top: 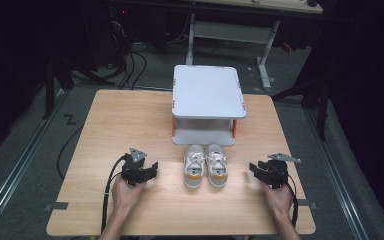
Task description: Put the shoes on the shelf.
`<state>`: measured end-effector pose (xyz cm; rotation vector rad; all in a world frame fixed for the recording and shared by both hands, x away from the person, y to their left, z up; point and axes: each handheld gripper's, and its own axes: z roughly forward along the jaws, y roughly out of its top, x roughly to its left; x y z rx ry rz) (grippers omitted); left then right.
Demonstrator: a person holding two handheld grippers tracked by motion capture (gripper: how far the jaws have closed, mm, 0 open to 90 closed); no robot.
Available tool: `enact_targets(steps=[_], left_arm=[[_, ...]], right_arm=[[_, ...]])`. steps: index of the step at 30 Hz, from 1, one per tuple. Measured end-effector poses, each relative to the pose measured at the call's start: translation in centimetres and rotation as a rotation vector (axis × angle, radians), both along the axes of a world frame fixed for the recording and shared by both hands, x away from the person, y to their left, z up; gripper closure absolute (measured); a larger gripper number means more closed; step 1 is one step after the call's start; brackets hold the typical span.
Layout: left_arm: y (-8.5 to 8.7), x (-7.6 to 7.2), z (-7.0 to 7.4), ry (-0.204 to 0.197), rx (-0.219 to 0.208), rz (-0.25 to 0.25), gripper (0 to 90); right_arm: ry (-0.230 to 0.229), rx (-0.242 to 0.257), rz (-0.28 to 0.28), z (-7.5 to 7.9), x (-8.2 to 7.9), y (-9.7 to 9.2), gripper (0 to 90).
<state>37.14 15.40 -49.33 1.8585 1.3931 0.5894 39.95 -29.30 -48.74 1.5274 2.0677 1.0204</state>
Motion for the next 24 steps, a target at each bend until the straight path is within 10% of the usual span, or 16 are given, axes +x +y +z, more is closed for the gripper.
enact_targets(steps=[8, 24], left_arm=[[-2.9, -1.2, 2.9, -0.015, -0.099, -0.054, 36.3], [-11.3, -3.3, 6.1, 0.053, -0.09, -0.244, 40.3]], right_arm=[[-0.038, -0.065, -0.049, -1.3, 0.2, -0.5, 53.6], [-0.041, -0.091, -0.047, -1.3, 0.2, -0.3, 50.7]])
